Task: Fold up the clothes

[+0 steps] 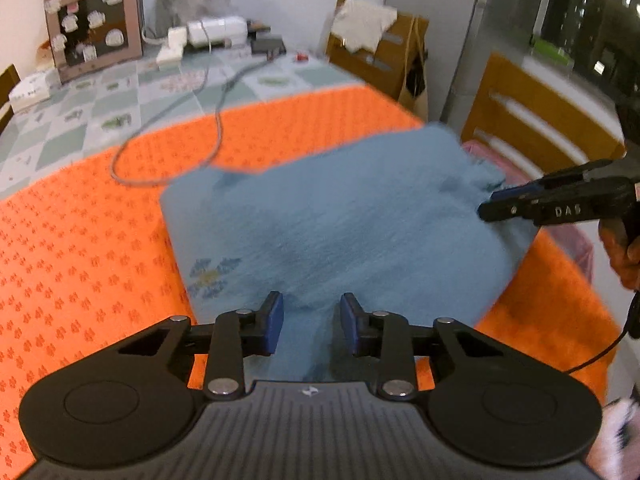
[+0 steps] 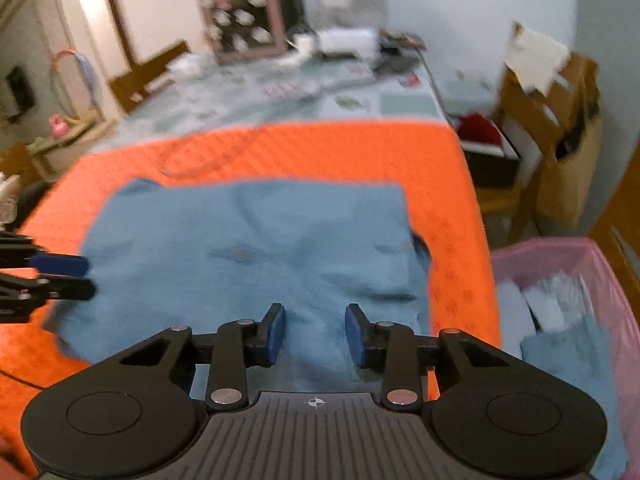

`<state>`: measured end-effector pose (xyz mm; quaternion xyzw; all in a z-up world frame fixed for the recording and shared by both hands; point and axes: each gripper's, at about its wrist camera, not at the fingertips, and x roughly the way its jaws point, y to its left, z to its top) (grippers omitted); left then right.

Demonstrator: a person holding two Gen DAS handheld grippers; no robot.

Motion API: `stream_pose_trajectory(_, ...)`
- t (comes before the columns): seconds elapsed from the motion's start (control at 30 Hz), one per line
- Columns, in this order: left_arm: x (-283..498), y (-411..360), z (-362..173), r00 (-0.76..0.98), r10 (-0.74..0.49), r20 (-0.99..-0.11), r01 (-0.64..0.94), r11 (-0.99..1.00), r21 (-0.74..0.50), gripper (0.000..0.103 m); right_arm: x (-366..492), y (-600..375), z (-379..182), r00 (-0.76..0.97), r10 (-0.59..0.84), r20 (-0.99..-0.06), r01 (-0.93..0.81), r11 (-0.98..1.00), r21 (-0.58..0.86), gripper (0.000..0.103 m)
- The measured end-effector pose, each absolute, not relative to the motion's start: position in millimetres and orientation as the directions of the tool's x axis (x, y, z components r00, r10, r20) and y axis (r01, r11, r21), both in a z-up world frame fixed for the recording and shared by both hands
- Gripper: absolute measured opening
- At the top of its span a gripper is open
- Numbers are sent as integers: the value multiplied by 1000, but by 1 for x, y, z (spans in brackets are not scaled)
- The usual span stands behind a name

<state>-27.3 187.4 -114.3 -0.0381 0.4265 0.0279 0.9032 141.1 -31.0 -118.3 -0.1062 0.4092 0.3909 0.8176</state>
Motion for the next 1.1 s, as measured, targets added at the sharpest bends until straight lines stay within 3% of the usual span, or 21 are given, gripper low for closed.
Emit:
stream_pose_trajectory(0.17, -30, 185, -124, 636, 35, -771, -85, 996, -25, 37, 143, -34, -137, 371, 519, -770, -709, 694, 127, 37)
stream_pose_trajectory(0.4, -32, 198, -76, 733, 8, -680, -114, 987, -111, 37, 131, -22, -79, 408, 604, -685, -778, 622, 85, 37)
stream_pose_trajectory(0.63, 17, 210, -85, 720, 63, -691, -148, 987, -65, 37, 131, 35, -66, 356, 688, -632, -837, 536, 113, 37)
stream_pose_trajectory(0.87, 42, 226, -114, 672, 107, -733, -213, 975, -53, 37, 133, 87, -106, 367, 646, -669, -838, 542, 64, 11)
stream_pose_trajectory(1.1, 47, 241, -132, 645, 108, -756, -251, 965, -76, 37, 135, 99, -146, 382, 583, -717, -833, 553, 5, 6)
